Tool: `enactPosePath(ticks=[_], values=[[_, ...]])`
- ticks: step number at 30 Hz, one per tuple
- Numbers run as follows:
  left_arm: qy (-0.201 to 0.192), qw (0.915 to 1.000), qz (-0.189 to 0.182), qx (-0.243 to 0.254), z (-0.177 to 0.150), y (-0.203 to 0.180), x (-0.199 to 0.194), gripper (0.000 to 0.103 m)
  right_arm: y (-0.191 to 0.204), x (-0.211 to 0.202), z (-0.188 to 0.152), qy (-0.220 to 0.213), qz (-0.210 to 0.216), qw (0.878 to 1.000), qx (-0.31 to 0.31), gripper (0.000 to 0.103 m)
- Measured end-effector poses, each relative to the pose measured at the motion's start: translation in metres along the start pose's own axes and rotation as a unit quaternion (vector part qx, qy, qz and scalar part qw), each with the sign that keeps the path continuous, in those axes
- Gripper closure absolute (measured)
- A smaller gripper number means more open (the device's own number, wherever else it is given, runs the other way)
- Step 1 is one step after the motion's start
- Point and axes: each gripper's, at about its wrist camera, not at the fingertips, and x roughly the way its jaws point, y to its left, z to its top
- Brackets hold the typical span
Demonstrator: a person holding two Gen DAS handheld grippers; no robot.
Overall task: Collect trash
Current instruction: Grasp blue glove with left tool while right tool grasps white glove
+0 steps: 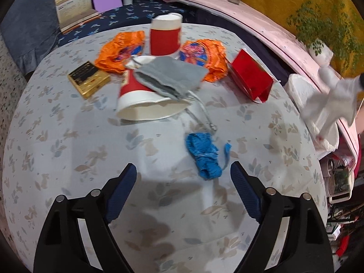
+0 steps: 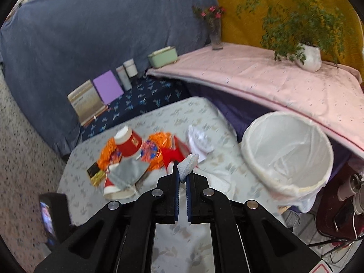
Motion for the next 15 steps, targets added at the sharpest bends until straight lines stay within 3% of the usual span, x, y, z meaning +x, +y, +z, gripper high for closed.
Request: enactPosePath(ticks=[4,7,14,15], values=[[0.006,0.9999,0.007,0.012,0.005,-0.012,0.015,0.024,-0.009,-0.01,0.007,-0.014,-0.005,1.0,0.006,0.098],[0.012,0.9996,0.014,0.024,0.008,-0.019,0.025,0.032,-0.013,-0.012,0.009,-0.018,-0.008,1.0,0.009,0.098],[0.029,0.9983,0.01,0.049,0.011,-0.032,0.038,0.078,-0.019,-0.009,0.008,-0.014,-0.011,1.0,0.013,0.098],[0.029,0.9983,0.009,0.05,0.012,-0.034,0.037,0.08,-0.021,-0.009,0.007,-0.014,-0.011,1.0,0.015,0.098]])
